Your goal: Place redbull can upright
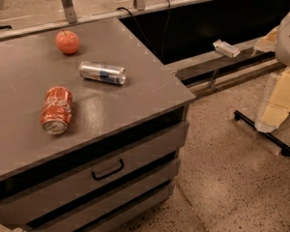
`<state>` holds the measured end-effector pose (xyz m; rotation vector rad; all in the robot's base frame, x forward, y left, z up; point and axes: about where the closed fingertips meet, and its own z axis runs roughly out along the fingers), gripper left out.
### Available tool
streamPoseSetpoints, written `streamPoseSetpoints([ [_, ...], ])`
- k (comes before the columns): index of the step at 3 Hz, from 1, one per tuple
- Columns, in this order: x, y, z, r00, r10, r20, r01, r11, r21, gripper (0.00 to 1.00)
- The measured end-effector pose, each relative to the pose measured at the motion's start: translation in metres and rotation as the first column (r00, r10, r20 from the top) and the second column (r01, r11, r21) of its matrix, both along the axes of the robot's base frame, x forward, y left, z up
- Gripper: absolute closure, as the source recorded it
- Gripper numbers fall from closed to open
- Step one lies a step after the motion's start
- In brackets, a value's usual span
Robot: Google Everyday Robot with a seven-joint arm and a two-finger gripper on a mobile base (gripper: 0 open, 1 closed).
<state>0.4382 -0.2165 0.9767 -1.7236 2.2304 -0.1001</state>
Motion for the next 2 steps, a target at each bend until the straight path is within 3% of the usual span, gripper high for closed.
streamPoseSetpoints([
  [1, 0.001, 0.001, 0.000, 1.0000, -0.002, 0.002, 0.002, 1.000, 0.003, 0.00],
  [2, 0.024, 0.022, -0.006, 0.9987, 0.051, -0.003, -0.051, 0.999, -0.003, 0.00],
])
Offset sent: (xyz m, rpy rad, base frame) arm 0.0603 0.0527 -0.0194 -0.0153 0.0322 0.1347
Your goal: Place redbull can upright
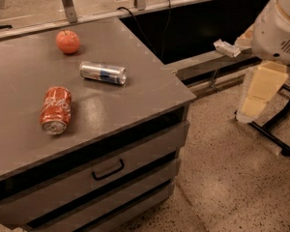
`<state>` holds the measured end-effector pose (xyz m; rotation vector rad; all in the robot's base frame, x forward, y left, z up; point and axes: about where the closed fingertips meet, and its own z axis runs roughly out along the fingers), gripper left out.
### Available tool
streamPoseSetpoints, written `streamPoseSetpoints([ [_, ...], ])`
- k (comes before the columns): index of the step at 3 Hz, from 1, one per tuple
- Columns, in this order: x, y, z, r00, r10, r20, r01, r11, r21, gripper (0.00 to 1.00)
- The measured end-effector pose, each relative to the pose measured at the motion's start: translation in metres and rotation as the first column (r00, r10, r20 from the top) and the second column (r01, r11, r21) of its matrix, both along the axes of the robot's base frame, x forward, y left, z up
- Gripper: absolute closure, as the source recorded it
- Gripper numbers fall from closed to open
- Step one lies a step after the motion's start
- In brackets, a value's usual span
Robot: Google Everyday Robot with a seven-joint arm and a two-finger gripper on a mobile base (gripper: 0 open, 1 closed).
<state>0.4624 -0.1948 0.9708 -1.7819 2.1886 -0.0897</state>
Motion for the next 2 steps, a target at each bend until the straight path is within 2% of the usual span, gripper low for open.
streamPoseSetpoints([
  [1, 0.046, 0.044, -0.009, 0.9951, 0.099, -0.007, -0.099, 0.995, -0.002, 0.00],
  [2, 0.101, 0.109, -0.018, 0.9768, 0.214, -0.006, -0.214, 0.977, 0.012, 0.00],
])
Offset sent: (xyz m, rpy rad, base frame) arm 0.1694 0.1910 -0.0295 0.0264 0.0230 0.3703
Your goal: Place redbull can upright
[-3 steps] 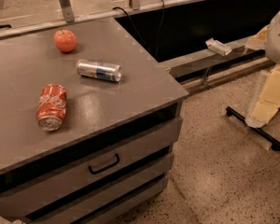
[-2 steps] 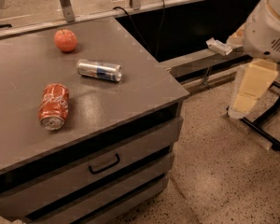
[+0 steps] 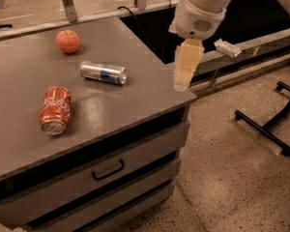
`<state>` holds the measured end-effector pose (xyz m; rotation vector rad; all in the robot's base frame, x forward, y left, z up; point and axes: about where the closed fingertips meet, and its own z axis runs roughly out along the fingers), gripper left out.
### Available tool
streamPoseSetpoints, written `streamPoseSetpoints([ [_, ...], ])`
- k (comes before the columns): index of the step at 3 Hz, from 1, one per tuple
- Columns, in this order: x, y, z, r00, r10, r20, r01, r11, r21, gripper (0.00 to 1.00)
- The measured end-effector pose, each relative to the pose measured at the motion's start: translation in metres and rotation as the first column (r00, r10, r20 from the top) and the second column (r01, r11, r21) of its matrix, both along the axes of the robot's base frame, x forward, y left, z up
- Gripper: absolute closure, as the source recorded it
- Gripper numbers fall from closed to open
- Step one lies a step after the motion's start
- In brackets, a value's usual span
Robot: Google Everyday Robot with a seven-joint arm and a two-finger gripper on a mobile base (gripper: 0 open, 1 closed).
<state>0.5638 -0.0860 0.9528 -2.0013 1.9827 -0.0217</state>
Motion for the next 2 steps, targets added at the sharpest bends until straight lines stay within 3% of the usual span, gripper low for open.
streamPoseSetpoints([
  [1, 0.045, 0.062, -0.007, 0.9957, 0.092, 0.003, -0.092, 0.995, 0.024, 0.00],
  [2, 0.073, 0.102, -0.009, 0.9893, 0.141, 0.035, -0.143, 0.989, 0.043, 0.00],
])
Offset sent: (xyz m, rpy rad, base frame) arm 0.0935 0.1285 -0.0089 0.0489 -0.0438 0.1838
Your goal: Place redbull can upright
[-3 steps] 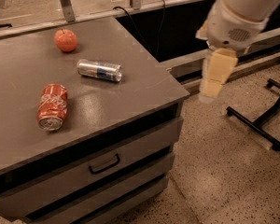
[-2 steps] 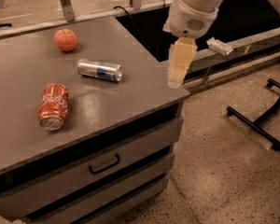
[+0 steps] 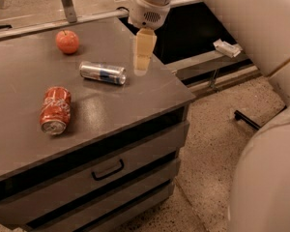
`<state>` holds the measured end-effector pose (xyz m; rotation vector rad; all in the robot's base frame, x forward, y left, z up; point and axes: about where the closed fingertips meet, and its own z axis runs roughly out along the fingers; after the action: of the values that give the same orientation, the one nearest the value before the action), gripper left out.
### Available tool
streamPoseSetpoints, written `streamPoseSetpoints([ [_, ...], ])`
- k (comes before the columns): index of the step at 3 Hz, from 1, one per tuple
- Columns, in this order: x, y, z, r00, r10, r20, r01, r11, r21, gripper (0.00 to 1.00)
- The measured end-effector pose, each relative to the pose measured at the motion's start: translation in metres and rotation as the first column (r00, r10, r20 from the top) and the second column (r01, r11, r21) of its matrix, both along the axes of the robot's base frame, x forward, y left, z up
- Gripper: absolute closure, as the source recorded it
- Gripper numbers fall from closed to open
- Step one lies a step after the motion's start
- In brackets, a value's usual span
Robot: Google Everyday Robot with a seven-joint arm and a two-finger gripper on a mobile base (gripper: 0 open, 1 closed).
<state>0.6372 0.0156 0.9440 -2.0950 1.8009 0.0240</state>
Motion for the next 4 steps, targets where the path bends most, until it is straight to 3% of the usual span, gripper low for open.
streamPoseSetpoints([
  [1, 0.000, 0.000, 0.000, 1.0000, 0.000, 0.000, 0.000, 1.000, 0.000, 0.00],
  [3, 0.029, 0.055, -0.028, 0.9985, 0.031, -0.045, -0.031, 0.999, -0.006, 0.00],
  [4, 0.042, 0.080, -0.045, 0.9972, -0.010, -0.075, 0.007, 0.999, -0.032, 0.00],
])
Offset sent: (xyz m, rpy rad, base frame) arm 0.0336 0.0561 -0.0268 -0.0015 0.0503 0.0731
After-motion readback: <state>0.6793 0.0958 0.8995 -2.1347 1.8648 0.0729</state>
